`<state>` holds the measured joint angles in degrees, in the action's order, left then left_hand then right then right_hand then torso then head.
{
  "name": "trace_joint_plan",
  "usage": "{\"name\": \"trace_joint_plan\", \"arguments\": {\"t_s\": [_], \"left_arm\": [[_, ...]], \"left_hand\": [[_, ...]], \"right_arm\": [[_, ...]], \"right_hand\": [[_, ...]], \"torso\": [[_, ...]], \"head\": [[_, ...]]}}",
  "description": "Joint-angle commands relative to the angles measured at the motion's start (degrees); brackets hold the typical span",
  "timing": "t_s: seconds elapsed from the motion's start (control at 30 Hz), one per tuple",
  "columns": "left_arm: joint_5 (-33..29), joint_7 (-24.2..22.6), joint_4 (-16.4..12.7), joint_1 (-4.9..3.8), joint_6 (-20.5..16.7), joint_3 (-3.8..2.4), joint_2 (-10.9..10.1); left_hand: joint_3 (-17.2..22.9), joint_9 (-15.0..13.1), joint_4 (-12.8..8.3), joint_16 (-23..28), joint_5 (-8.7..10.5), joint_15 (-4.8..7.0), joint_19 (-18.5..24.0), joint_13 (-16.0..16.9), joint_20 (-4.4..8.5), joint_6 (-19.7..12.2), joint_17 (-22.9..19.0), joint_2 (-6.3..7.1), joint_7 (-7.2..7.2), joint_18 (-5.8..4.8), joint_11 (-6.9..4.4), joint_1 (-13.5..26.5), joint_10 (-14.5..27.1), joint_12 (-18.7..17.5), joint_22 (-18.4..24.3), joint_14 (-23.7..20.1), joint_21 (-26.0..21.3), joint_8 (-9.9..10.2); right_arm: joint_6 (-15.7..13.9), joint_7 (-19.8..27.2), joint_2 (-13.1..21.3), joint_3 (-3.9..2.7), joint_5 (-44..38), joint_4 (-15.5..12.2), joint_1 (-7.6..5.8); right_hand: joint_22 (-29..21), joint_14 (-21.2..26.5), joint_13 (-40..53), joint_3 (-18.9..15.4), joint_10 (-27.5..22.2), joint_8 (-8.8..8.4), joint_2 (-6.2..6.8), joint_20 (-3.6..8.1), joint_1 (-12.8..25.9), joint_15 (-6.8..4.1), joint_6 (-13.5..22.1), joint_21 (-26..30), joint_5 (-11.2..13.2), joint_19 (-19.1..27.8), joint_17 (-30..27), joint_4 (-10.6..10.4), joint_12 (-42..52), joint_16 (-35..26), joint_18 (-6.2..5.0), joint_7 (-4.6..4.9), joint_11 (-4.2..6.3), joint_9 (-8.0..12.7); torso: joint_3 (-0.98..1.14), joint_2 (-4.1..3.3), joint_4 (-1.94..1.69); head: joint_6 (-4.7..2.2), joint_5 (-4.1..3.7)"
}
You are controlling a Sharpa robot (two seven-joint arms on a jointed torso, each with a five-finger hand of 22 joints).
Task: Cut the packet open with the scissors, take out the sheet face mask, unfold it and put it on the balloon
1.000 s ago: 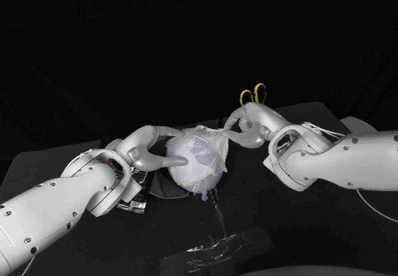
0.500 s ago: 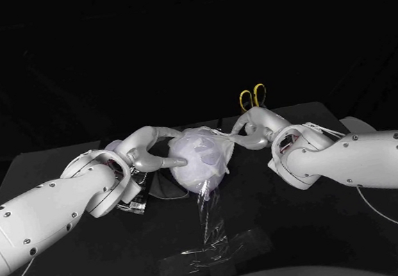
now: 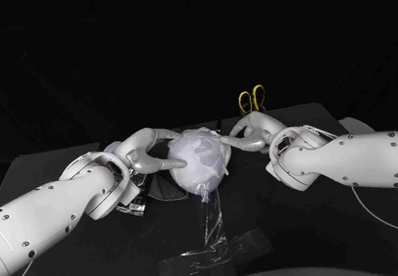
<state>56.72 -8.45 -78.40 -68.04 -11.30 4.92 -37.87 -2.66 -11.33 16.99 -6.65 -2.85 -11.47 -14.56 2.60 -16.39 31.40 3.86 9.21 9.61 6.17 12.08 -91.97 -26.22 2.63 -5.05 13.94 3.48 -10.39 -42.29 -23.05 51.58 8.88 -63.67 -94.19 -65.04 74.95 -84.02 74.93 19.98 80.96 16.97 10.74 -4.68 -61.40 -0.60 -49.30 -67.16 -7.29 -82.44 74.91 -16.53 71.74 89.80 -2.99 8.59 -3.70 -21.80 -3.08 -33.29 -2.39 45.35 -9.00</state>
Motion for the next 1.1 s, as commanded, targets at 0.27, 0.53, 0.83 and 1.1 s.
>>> {"name": "trace_joint_plan", "arguments": {"t_s": [0.27,0.53,0.83,1.1], "left_arm": [[-0.25,0.11,-0.01,0.0,0.96,0.01,0.02],[-0.25,0.11,0.07,0.0,0.9,0.01,-0.26],[-0.27,0.22,0.36,0.0,0.97,0.04,-0.55],[-0.16,0.65,0.83,0.03,1.32,0.13,-0.8]], "left_hand": [[0.26,-0.06,-0.03,0.26,0.02,-0.04,-0.5,-0.09,-0.06,-0.41,0.03,-0.59,4.16,0.91,-0.17,-0.01,0.37,-0.19,-0.09,0.23,0.38,0.01],[0.26,-0.06,-0.03,0.26,0.02,-0.04,-0.5,-0.09,-0.06,-0.41,0.03,-0.59,4.16,0.91,-0.17,-0.01,0.37,-0.19,-0.09,0.23,0.38,0.01],[0.26,-0.06,-0.03,0.26,0.02,-0.04,-0.5,-0.09,-0.06,-0.41,0.03,-0.59,4.16,0.91,-0.17,-0.01,0.37,-0.19,-0.09,0.23,0.38,0.01],[0.26,-0.01,-0.01,0.37,0.01,0.02,-0.48,-0.11,-0.09,-0.55,0.0,-0.4,4.14,1.08,-0.21,0.01,0.59,-0.21,-0.05,0.15,0.37,0.07]], "right_arm": [[1.23,3.32,0.95,0.0,3.67,0.13,0.03],[-1.27,7.13,3.46,0.09,6.35,-2.57,1.3],[-2.57,18.87,5.0,0.23,14.99,-6.13,5.93],[-3.35,22.87,4.13,0.26,17.74,-6.34,8.43]], "right_hand": [[9.42,-5.98,4.51,-1.72,-0.47,-0.92,-1.4,-1.01,-1.85,0.62,0.02,0.3,-0.97,0.03,15.09,0.31,-0.45,0.2,-1.05,0.15,-0.31,0.44],[9.84,-5.98,5.08,-2.78,0.24,-0.7,-2.22,-1.03,-2.95,0.43,-1.38,-1.29,-0.85,-0.62,15.09,0.12,0.79,0.2,-0.84,-0.19,-0.03,0.41],[10.38,-5.98,6.52,-3.88,1.83,-0.9,-3.58,-0.66,-7.29,0.01,-2.8,-3.33,1.77,-1.49,15.09,1.17,3.58,0.2,-0.5,-0.61,0.41,0.62],[10.39,-5.98,6.52,-4.76,1.81,-1.18,-3.22,-0.64,-8.32,0.03,-2.91,-3.35,2.73,-1.52,15.09,1.36,3.62,0.2,-0.49,-0.58,0.38,0.78]], "torso": [[-0.04,0.05,-0.01],[0.01,0.0,0.03],[0.05,0.05,0.12],[0.14,-0.03,-0.03]], "head": [[0.2,-0.32],[0.35,-0.63],[0.78,-1.38],[0.96,-1.45]]}}
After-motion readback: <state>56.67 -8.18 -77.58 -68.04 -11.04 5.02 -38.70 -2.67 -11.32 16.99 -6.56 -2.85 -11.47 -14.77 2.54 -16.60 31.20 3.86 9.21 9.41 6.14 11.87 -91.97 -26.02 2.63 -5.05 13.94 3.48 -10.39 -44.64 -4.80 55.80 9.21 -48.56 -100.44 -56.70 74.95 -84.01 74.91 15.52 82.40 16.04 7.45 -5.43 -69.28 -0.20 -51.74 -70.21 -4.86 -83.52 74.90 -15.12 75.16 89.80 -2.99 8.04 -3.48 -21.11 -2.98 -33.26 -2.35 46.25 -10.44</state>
